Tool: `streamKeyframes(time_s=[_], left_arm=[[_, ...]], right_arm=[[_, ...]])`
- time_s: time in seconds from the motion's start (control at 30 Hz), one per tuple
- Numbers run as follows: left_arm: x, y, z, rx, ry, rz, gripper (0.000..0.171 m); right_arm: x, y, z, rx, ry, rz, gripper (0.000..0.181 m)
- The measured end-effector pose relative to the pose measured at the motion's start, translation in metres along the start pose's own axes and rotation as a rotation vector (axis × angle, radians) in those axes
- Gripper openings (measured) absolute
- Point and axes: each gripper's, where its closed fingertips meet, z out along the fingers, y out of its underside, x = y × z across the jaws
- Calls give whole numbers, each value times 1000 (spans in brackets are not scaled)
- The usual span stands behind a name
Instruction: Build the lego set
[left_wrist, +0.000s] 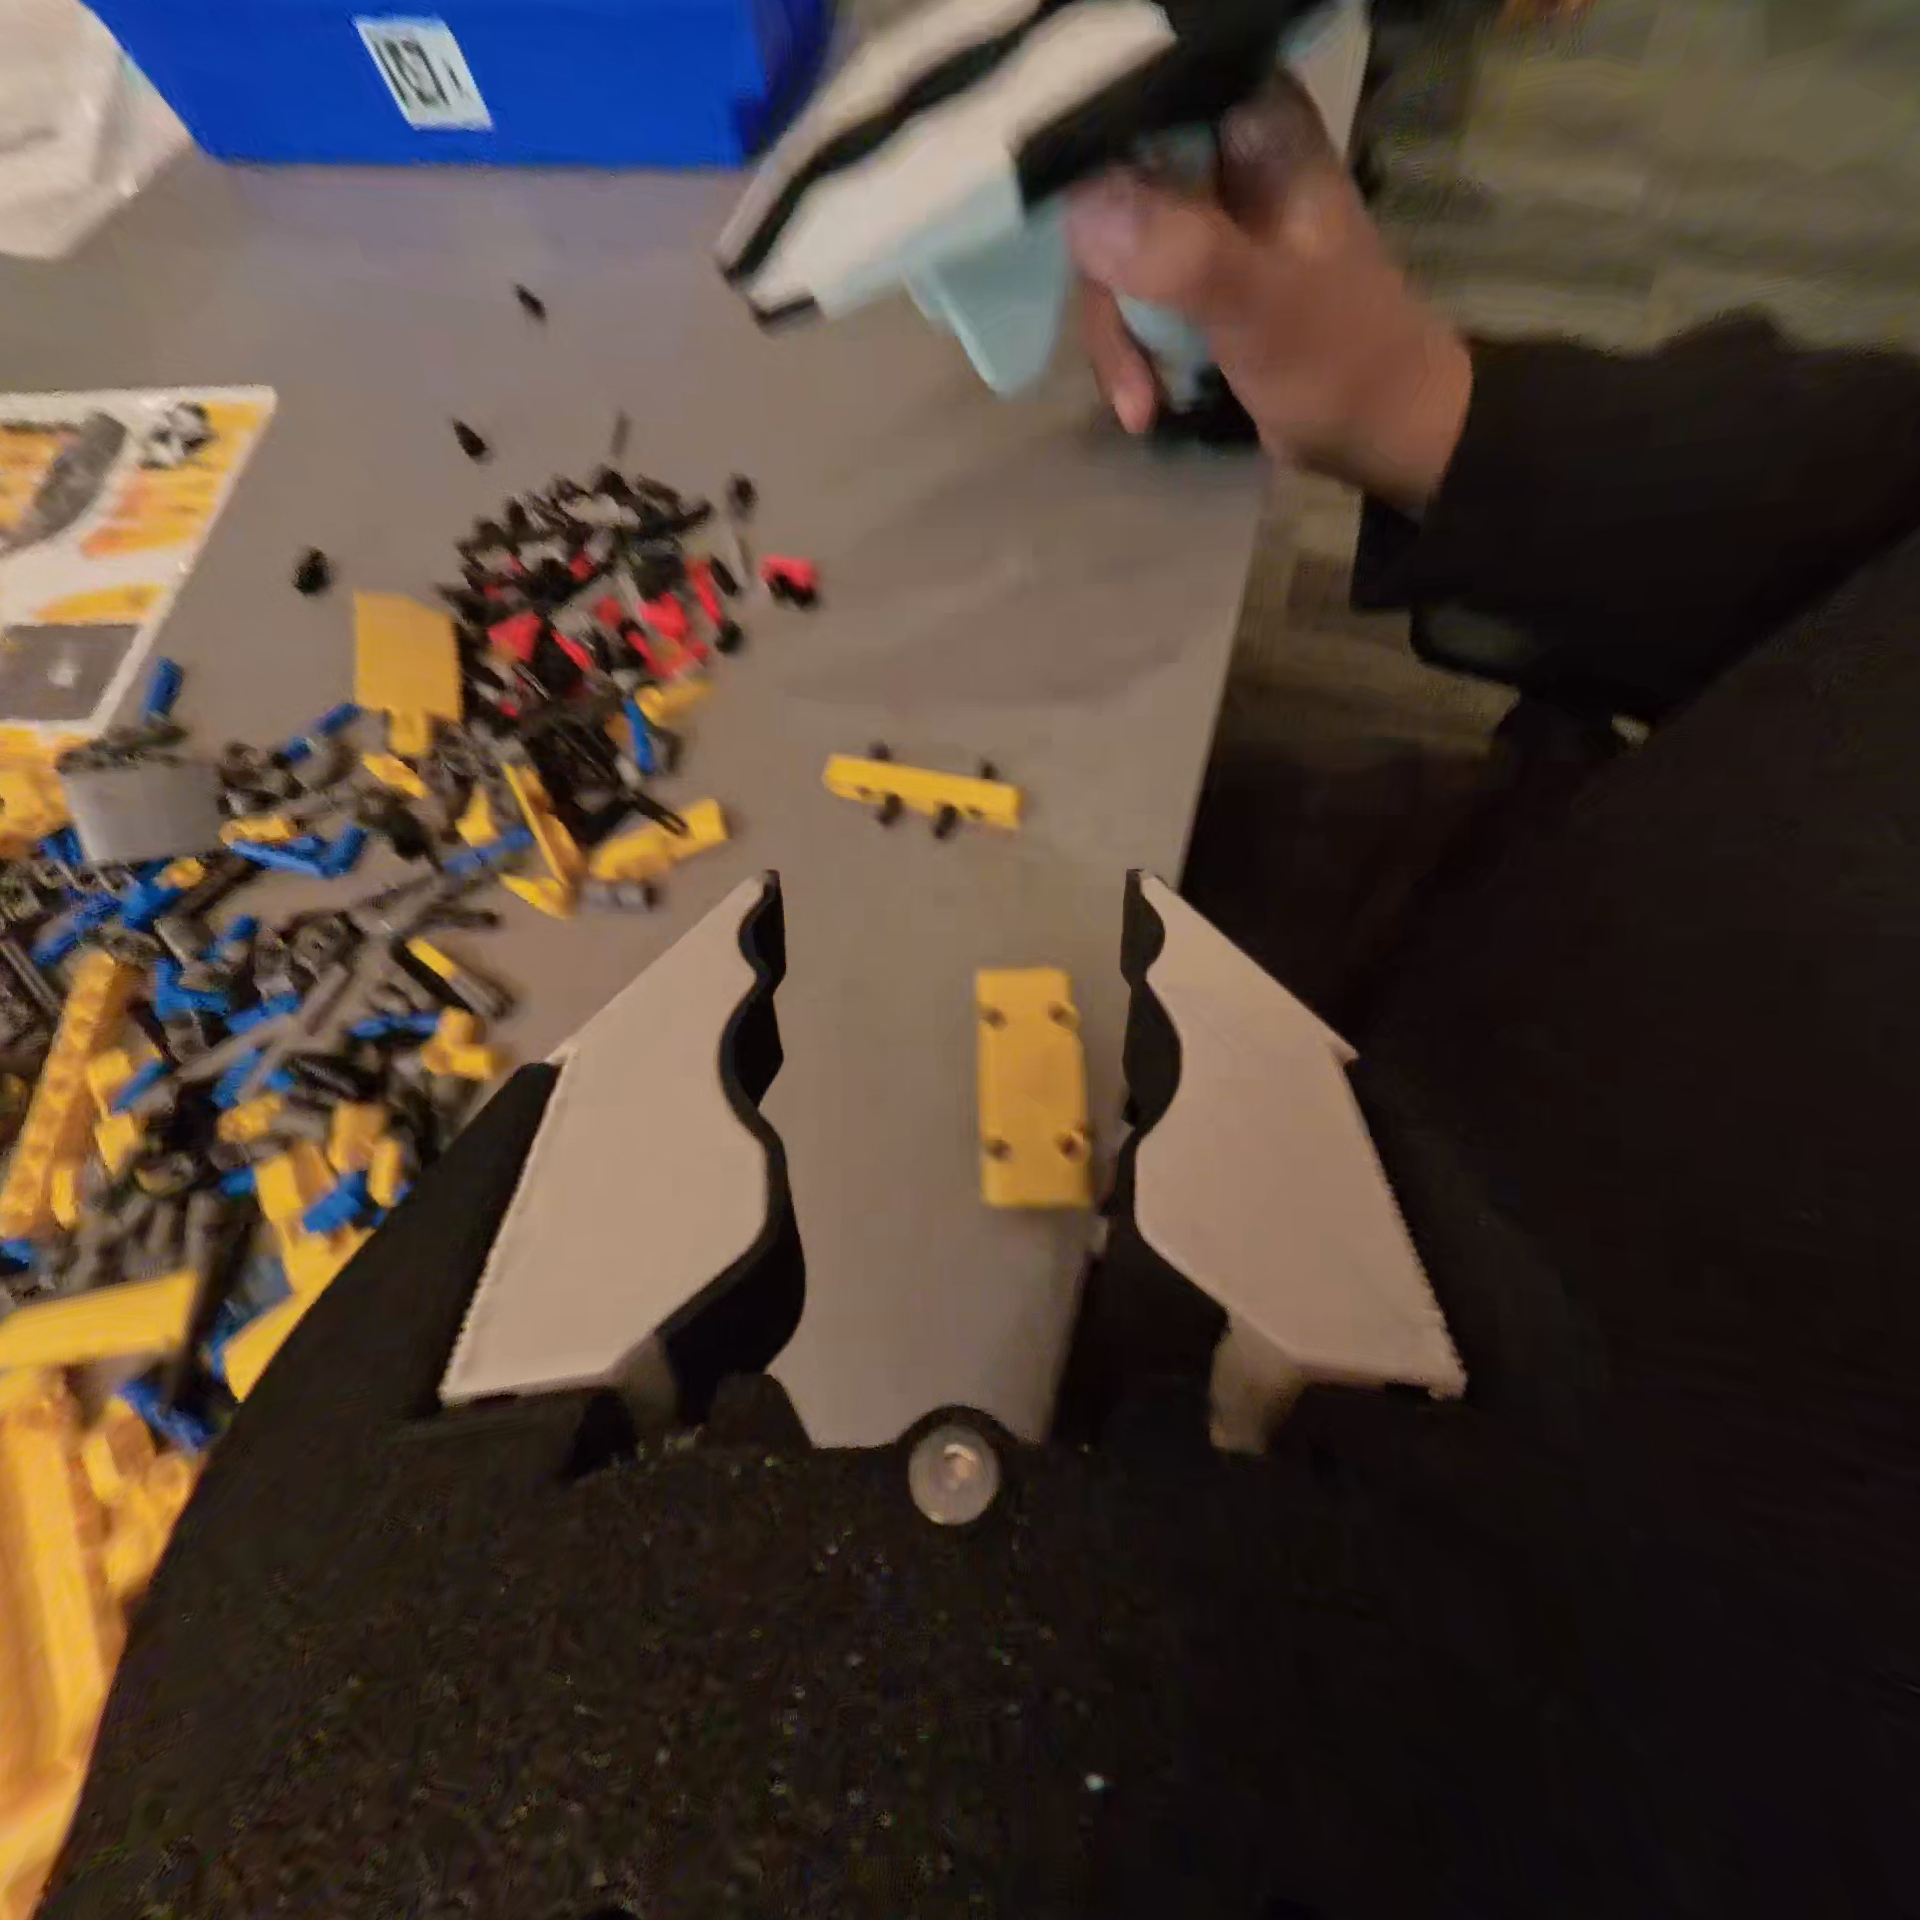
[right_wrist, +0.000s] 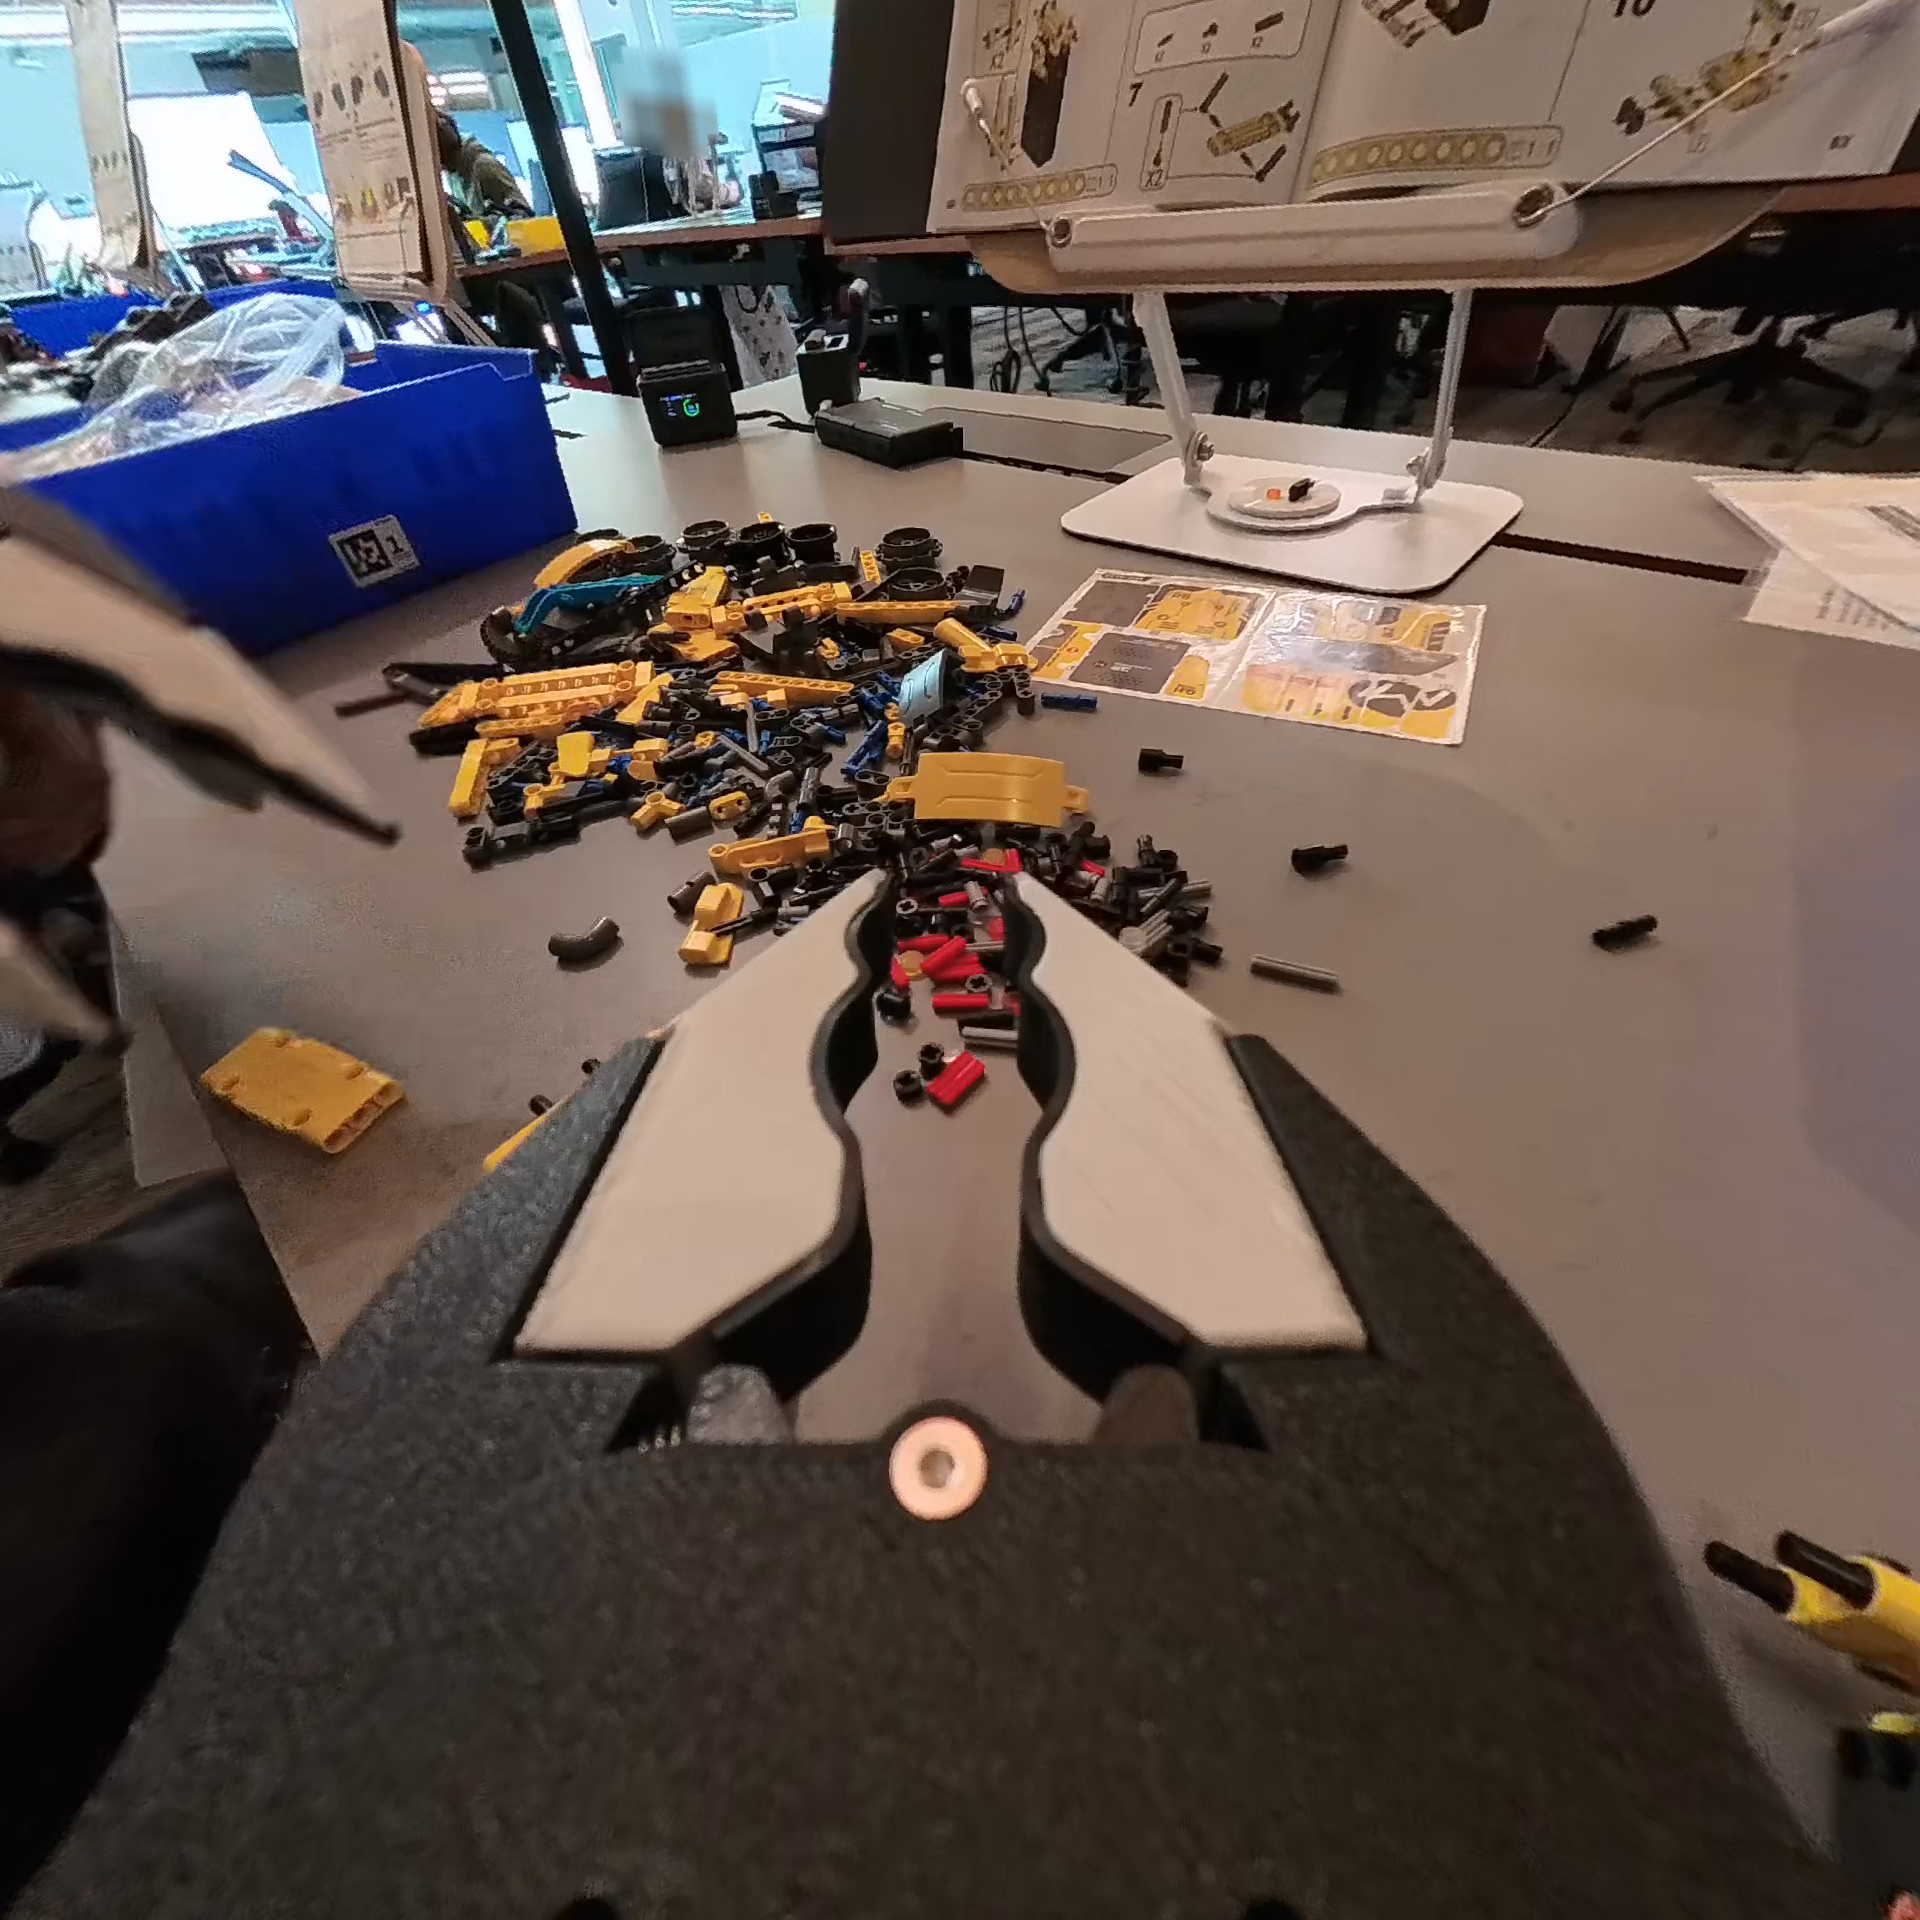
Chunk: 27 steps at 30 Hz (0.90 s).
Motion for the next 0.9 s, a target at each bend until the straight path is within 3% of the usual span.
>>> streamKeyframes(time_s=[0.2,0.33,0.37,0.47,0.6,0.77,0.83,0.9], left_arm=[[22,54,-11,-171,-159,-22,65],[-16,77,-19,-249,-329,-94,65],[-25,75,-21,-221,-359,-132,55],[-51,66,-34,-170,-491,-166,55],[-26,49,-26,-90,-363,-148,56],[-18,62,-16,-144,-298,-117,56],[-15,60,-12,-119,-229,-116,58],[-15,56,-9,-110,-163,-59,65]], right_arm=[[-1,-2,-1,14,-5,-7,20],[-4,-1,-1,9,-8,-21,20],[-4,-1,-1,10,-10,-23,20],[-4,-2,-1,13,-15,-21,20],[-25,-1,-3,8,-150,-20,22],[-79,33,-5,-227,-493,-71,59],[-82,52,4,-333,-477,-201,70],[-79,67,15,-402,-429,-352,70]])
